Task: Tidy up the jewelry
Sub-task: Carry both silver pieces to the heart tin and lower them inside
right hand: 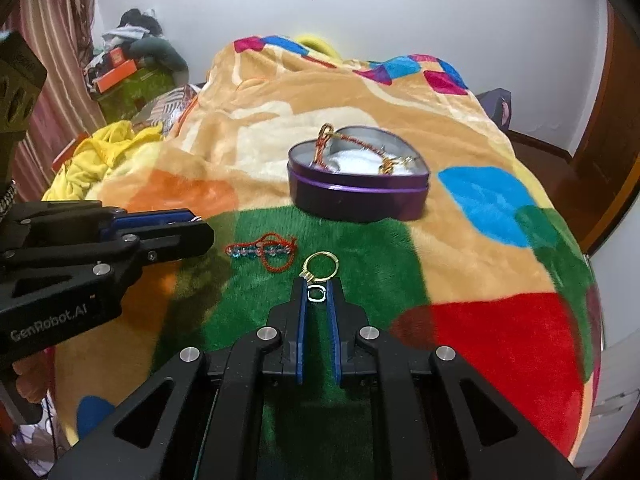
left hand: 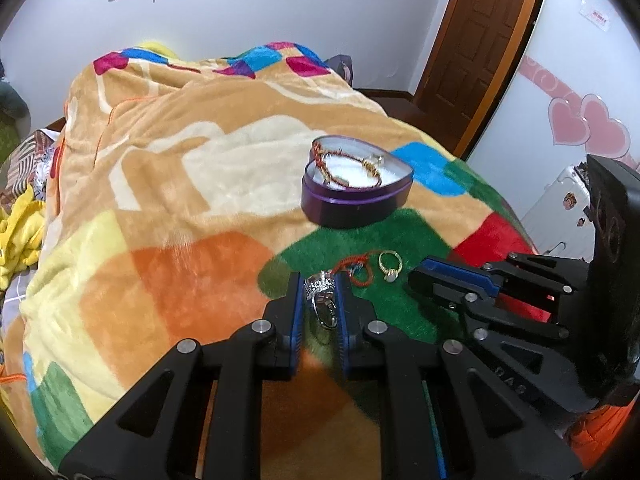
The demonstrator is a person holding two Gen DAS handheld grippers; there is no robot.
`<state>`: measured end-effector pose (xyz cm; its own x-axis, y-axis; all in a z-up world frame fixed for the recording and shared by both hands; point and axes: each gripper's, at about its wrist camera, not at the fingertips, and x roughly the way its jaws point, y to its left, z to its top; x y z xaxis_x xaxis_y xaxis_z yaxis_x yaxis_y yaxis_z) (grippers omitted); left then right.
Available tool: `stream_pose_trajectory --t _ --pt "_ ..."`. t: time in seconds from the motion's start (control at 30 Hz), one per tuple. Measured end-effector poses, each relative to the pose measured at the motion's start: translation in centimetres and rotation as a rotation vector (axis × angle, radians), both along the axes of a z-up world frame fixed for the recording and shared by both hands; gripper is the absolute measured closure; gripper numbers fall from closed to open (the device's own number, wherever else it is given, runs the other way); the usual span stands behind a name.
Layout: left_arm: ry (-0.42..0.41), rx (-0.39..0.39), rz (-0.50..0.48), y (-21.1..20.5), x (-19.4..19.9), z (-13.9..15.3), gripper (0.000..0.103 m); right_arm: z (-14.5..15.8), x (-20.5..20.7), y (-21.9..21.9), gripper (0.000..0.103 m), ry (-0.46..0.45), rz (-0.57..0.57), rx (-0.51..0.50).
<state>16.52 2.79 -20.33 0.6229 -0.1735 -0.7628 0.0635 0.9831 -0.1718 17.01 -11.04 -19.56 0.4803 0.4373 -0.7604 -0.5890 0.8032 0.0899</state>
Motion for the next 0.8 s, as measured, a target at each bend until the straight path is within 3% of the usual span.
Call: stream_pose_trajectory --t 0.8 --pt "-0.158 0.009 -0.019 -0.6 1.7 5.9 0.089 7.4 1.7 -2.4 0.094 -0.173 -0.08 0.137"
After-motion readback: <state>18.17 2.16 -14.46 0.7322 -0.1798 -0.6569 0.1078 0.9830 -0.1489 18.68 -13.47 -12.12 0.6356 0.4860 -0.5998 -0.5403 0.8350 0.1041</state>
